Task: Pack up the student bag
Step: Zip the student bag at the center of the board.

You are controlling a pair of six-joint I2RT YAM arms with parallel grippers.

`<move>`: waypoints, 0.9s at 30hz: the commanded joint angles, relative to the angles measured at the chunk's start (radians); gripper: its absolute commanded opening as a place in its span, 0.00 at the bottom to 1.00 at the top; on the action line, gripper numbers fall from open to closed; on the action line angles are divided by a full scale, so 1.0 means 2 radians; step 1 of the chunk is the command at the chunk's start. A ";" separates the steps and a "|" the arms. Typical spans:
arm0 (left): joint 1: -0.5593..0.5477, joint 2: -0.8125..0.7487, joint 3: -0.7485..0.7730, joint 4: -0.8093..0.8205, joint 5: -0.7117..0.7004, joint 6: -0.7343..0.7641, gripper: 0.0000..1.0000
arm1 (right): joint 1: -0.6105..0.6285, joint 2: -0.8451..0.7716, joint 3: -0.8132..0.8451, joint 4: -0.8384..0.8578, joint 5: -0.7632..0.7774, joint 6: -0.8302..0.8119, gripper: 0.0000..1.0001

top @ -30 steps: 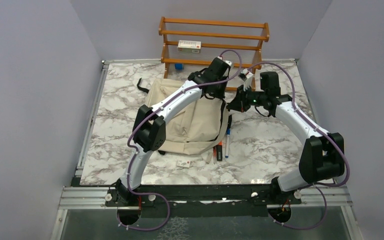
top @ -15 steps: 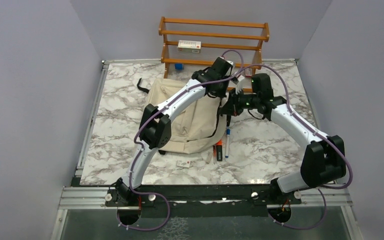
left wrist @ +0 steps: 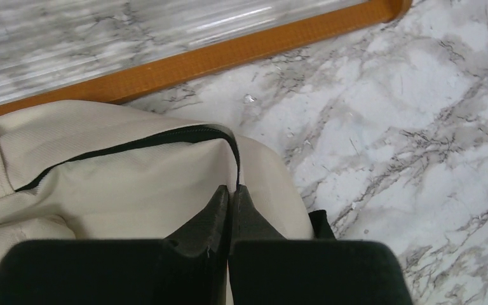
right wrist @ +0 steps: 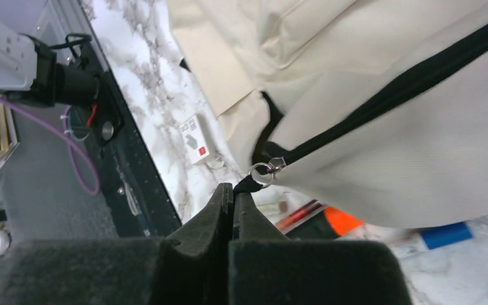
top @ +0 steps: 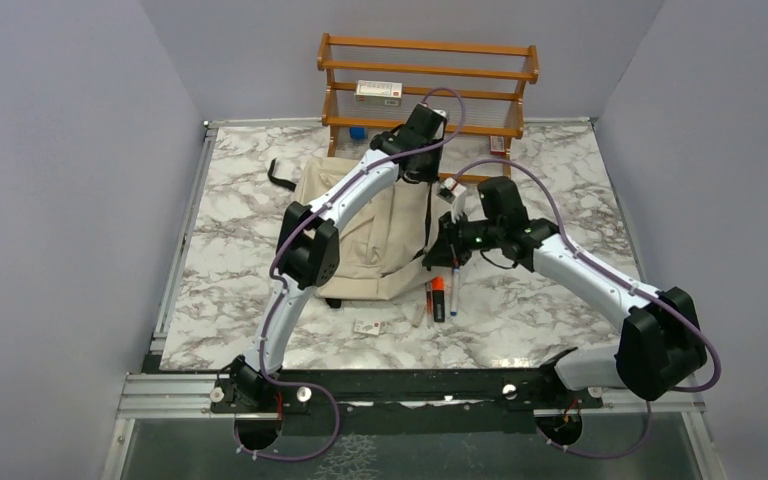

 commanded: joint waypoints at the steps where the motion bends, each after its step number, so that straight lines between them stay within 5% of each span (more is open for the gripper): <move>1: 0.025 0.012 0.023 0.050 -0.024 -0.004 0.00 | 0.038 -0.027 -0.020 -0.002 -0.039 0.036 0.01; 12: 0.048 0.001 0.005 0.084 0.029 -0.007 0.00 | 0.085 -0.036 -0.055 0.030 0.004 0.060 0.00; 16: 0.061 -0.049 -0.050 0.118 0.085 -0.004 0.27 | 0.084 -0.072 -0.067 0.065 0.120 0.110 0.01; 19: 0.071 -0.111 -0.125 0.159 0.110 -0.006 0.46 | 0.084 -0.071 -0.074 0.095 0.127 0.131 0.02; 27: 0.133 -0.322 -0.405 0.299 0.152 -0.040 0.68 | 0.084 -0.055 -0.041 -0.017 0.090 0.093 0.38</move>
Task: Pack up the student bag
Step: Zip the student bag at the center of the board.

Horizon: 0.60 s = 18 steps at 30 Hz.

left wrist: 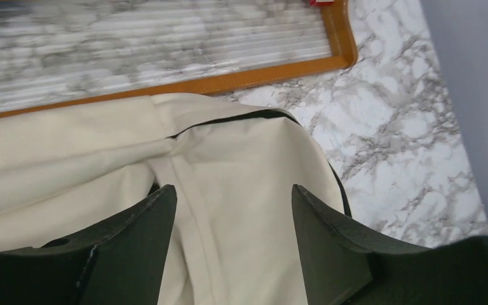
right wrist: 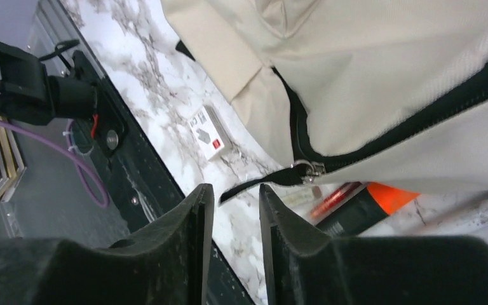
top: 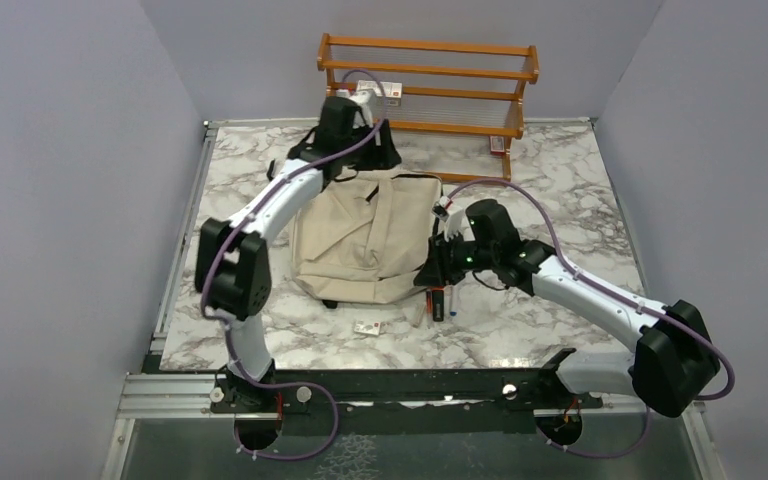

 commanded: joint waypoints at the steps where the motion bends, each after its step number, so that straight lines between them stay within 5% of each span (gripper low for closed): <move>1: 0.031 -0.128 -0.123 0.115 0.042 -0.023 0.69 | 0.004 -0.013 0.030 -0.087 0.019 -0.017 0.43; 5: 0.032 -0.203 -0.218 0.133 0.030 -0.031 0.70 | 0.004 -0.042 0.061 -0.141 0.142 -0.021 0.62; 11: 0.018 -0.271 -0.317 0.140 0.021 -0.065 0.70 | -0.001 -0.031 0.094 -0.142 0.287 -0.012 0.69; 18: -0.093 -0.331 -0.386 0.156 -0.064 -0.067 0.70 | -0.035 0.042 0.124 -0.078 0.267 0.056 0.72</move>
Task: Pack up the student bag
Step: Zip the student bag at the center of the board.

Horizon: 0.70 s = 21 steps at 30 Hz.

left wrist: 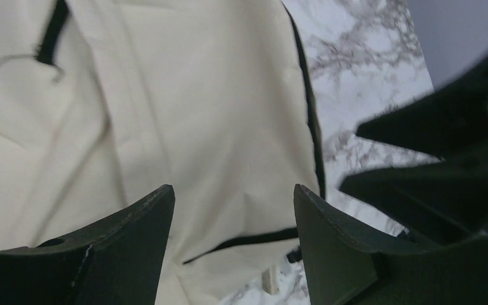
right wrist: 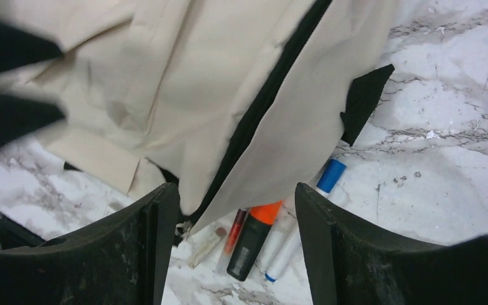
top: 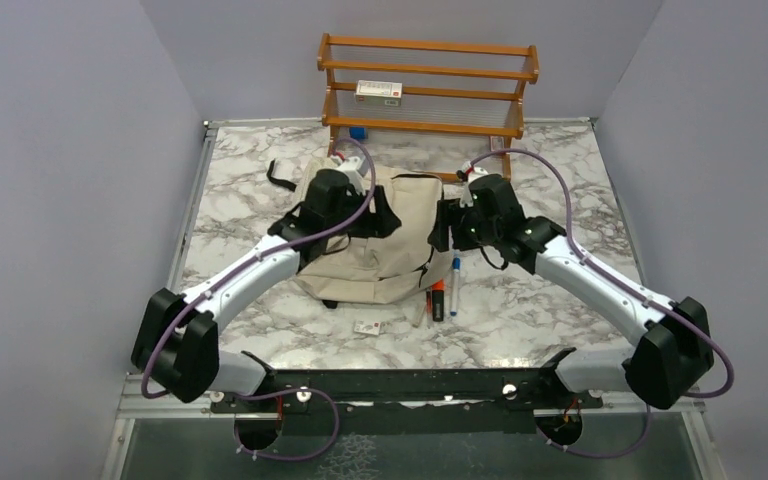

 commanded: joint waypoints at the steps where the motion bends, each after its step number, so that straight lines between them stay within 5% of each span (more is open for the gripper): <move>1: -0.071 -0.060 -0.035 0.031 -0.064 -0.013 0.70 | -0.019 0.052 0.030 0.036 0.016 0.055 0.72; 8: -0.131 -0.095 -0.066 0.016 -0.115 -0.015 0.70 | -0.040 0.096 0.029 0.082 -0.046 0.080 0.65; 21: -0.252 -0.030 -0.050 -0.026 -0.210 -0.007 0.71 | -0.055 0.103 0.006 0.109 -0.076 0.079 0.51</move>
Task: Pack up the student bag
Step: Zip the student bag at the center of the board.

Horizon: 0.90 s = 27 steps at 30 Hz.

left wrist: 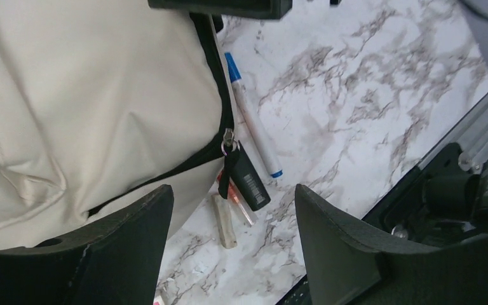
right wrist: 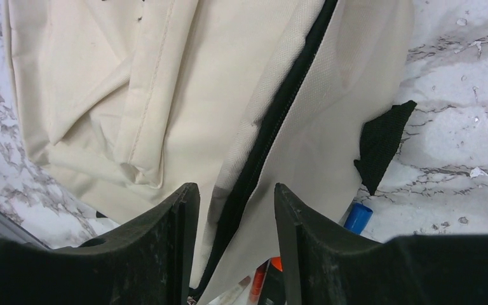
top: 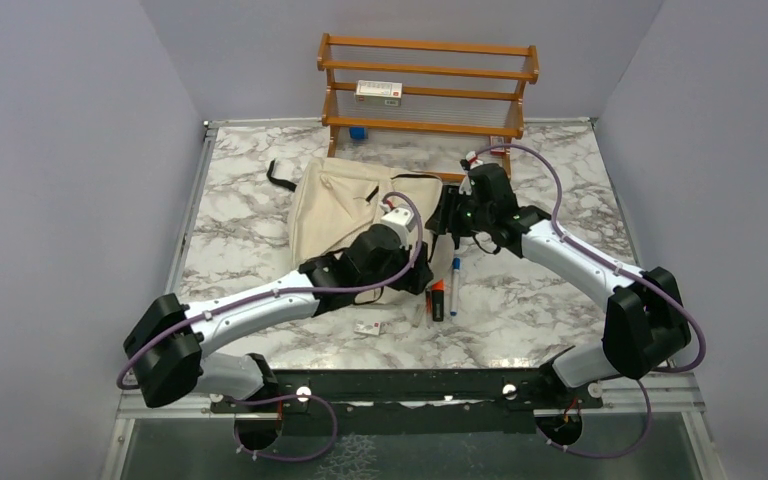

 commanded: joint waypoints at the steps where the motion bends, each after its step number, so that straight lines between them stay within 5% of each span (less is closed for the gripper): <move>1: -0.030 0.032 0.014 -0.026 -0.058 0.006 0.70 | -0.004 0.001 -0.009 0.024 -0.022 0.003 0.50; 19: -0.050 0.119 0.063 -0.043 -0.112 0.009 0.54 | -0.005 0.002 -0.016 0.039 -0.039 0.002 0.43; 27: -0.051 0.124 0.074 -0.058 -0.113 0.013 0.33 | -0.005 0.000 -0.018 0.041 -0.036 0.000 0.34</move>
